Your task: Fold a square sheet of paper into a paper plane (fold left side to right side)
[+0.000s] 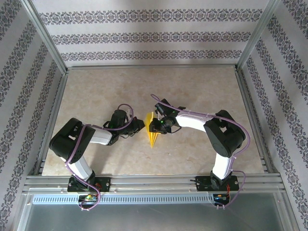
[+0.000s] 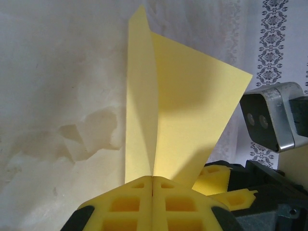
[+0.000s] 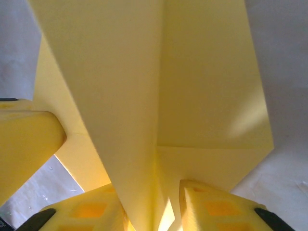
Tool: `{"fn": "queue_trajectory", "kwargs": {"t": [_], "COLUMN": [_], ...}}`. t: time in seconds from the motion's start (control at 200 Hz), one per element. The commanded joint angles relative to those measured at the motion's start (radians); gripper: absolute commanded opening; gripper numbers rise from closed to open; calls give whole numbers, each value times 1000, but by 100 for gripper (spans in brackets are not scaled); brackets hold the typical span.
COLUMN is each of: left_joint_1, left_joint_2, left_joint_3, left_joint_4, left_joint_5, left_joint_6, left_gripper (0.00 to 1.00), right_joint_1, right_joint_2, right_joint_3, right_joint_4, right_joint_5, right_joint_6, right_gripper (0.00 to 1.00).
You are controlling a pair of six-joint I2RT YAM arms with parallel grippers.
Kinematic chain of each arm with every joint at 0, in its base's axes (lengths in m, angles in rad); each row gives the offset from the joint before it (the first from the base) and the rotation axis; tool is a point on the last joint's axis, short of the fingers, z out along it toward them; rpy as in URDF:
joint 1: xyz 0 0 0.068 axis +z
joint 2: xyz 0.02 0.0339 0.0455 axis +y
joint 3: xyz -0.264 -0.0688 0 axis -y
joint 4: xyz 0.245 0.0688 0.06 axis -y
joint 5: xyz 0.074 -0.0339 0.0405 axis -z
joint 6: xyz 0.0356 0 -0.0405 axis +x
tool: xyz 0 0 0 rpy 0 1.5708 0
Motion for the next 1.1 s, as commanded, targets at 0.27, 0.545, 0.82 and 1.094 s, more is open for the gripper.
{"fn": "queue_trajectory", "kwargs": {"t": [0.27, 0.545, 0.82, 1.094], "left_joint_1": [-29, -31, -31, -32], "left_joint_2": [47, 35, 23, 28], "left_joint_3": [17, 11, 17, 15], "left_joint_4": [83, 74, 43, 50], "left_joint_5": [8, 0, -5, -4], "left_joint_6": [-28, -20, -4, -8], "left_gripper": [0, 0, 0, 0], "right_joint_1": [34, 44, 48, 73], "right_joint_2": [27, 41, 25, 54], "right_joint_3": [30, 43, 77, 96], "right_joint_4": [-20, -78, -194, -170], "right_joint_5": [13, 73, 165, 132], "right_joint_6": [21, 17, -34, -18], "right_gripper": [29, 25, 25, 24]}}
